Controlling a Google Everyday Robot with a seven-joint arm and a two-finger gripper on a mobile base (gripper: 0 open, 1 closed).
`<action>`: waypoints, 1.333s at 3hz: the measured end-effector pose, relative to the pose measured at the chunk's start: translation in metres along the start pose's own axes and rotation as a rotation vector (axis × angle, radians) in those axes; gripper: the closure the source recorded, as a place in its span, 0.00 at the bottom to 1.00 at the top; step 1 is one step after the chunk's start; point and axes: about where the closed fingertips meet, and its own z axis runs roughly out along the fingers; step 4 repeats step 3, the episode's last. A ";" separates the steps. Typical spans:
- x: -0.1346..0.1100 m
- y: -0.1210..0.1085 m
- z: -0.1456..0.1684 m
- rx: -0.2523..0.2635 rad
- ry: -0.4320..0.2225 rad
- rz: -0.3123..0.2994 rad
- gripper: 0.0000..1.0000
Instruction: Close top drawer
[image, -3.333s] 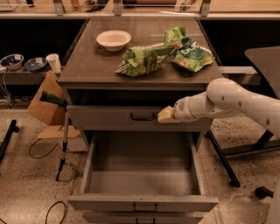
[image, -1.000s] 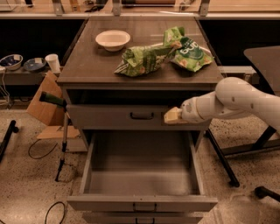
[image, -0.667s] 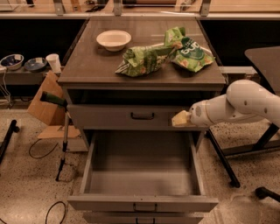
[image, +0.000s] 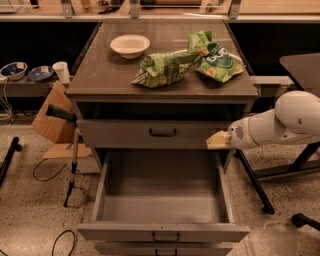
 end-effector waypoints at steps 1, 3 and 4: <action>0.001 0.000 -0.003 0.003 0.000 -0.007 0.86; 0.001 0.000 -0.003 0.003 0.000 -0.007 0.32; 0.001 0.000 -0.003 0.003 0.000 -0.007 0.32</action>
Offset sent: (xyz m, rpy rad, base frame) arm -0.0019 -0.0013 0.0017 -0.0045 -0.0049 0.0039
